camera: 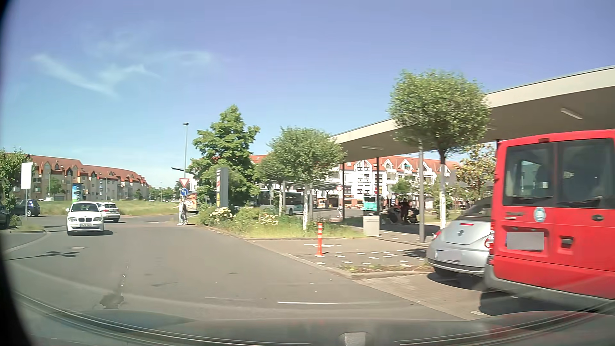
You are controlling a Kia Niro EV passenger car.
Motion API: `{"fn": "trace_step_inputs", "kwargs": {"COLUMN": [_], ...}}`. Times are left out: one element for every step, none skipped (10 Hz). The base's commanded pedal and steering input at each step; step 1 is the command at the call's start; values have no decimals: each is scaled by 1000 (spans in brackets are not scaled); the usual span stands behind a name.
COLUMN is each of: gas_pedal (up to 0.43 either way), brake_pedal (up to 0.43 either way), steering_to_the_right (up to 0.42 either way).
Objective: Follow the waypoints while adhering to traffic rules and regulations
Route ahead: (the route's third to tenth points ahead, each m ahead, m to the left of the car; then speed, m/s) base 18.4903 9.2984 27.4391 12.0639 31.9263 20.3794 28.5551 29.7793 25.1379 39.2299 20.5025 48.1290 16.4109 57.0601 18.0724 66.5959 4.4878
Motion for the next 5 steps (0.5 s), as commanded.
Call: {"fn": "trace_step_inputs", "kwargs": {"gas_pedal": [287, 287, 287, 287, 287], "brake_pedal": [30, 30, 30, 30, 30], "steering_to_the_right": [-377, -332, -282, -245, -196]}}
